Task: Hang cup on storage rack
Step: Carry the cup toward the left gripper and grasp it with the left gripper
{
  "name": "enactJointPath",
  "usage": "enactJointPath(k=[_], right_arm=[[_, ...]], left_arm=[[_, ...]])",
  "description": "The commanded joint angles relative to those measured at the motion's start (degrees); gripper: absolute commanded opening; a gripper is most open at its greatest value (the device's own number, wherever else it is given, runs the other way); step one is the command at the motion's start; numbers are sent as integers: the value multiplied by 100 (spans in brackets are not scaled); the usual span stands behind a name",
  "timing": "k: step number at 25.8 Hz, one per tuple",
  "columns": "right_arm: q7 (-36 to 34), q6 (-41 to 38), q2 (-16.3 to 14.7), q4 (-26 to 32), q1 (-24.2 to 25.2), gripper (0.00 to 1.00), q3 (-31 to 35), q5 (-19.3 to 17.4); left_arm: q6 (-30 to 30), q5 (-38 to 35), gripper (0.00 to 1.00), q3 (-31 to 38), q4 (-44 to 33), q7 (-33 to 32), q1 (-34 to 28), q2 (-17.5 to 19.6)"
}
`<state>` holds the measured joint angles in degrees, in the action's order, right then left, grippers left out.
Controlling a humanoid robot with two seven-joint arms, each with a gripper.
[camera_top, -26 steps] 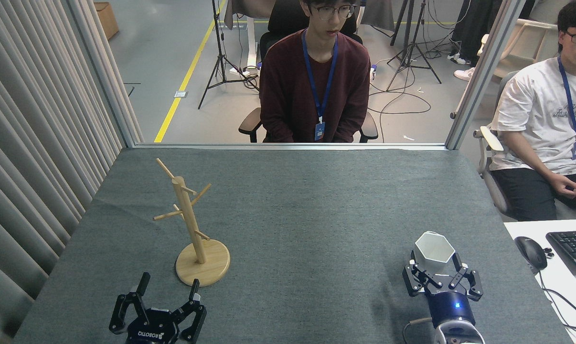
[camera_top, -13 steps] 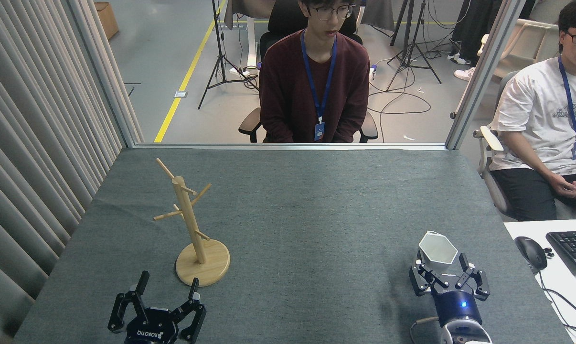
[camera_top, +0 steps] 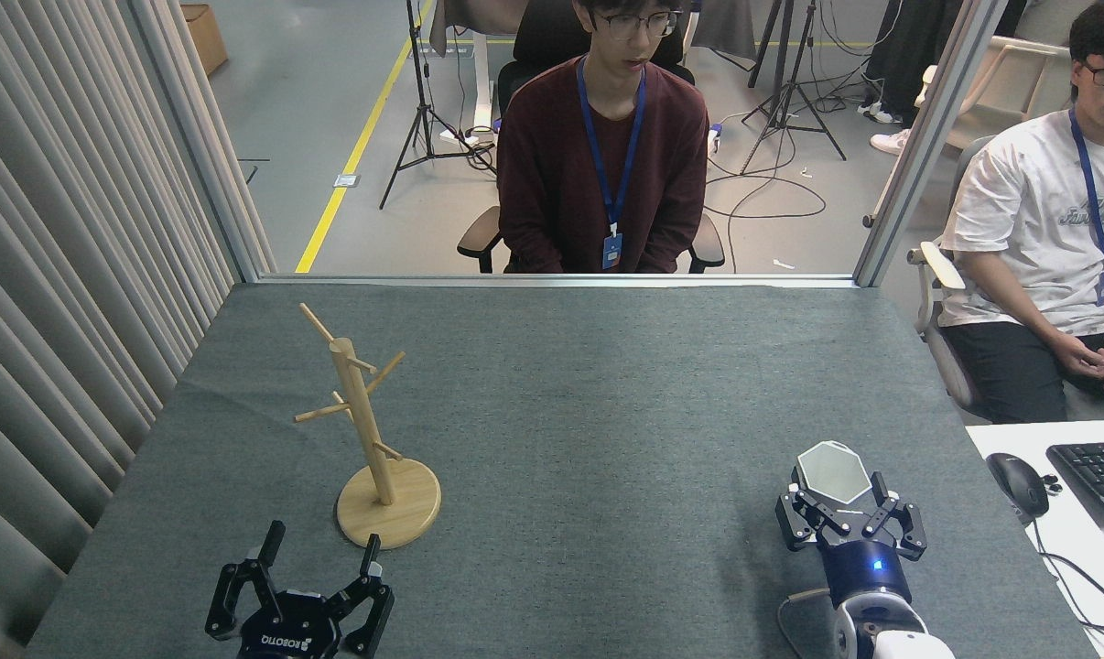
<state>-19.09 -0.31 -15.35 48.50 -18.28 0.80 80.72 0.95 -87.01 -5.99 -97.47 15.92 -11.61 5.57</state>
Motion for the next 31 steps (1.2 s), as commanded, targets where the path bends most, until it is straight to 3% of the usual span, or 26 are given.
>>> enactJointPath(k=[1, 2, 3, 6, 10, 13, 15, 17, 21, 24, 27, 31], right_arm=[[-104, 5, 33, -24, -17, 83, -44, 23], [-112, 5, 33, -16, -17, 69, -71, 23], [-148, 5, 33, -7, 9, 65, -88, 31], [-271, -13, 50, 151, 97, 64, -97, 40], [-306, -162, 41, 1127, 536, 64, -88, 31], [-279, -162, 129, 2138, 835, 64, -88, 23], [-262, -153, 437, 2691, 967, 63, -159, 58], [-253, -118, 762, 3113, 1011, 63, -510, 260], [-227, -83, 1377, 3553, 1055, 63, -1363, 1104], [-227, -74, 1905, 3816, 1415, 63, -1873, 1710], [-227, -13, 2028, 3948, 1714, 63, -2242, 2044], [-235, 67, 2028, 4133, 2092, 63, -2453, 2071]], left_arm=[[2, 0, 99, 2, 9, -1, 1, 6], [2, 0, 99, 11, 0, -1, 1, 6], [2, 0, 99, 11, 0, -1, 1, 6], [-16, -18, 99, -7, 0, 16, 10, 14], [-236, -141, 100, -51, 44, 78, 45, 85], [-561, -1028, 100, -332, 132, 78, 72, 173], [-745, -1529, 99, -517, 237, 87, 80, 164], [-868, -1670, 99, -710, 255, 96, 115, 155], [-912, -1837, 99, -1114, 431, 87, 335, 181], [-912, -1863, 99, -1343, 633, 87, 520, 173], [-912, -1863, 99, -1378, 650, 87, 537, 137], [-912, -1846, 99, -1378, 677, 78, 590, 137]])
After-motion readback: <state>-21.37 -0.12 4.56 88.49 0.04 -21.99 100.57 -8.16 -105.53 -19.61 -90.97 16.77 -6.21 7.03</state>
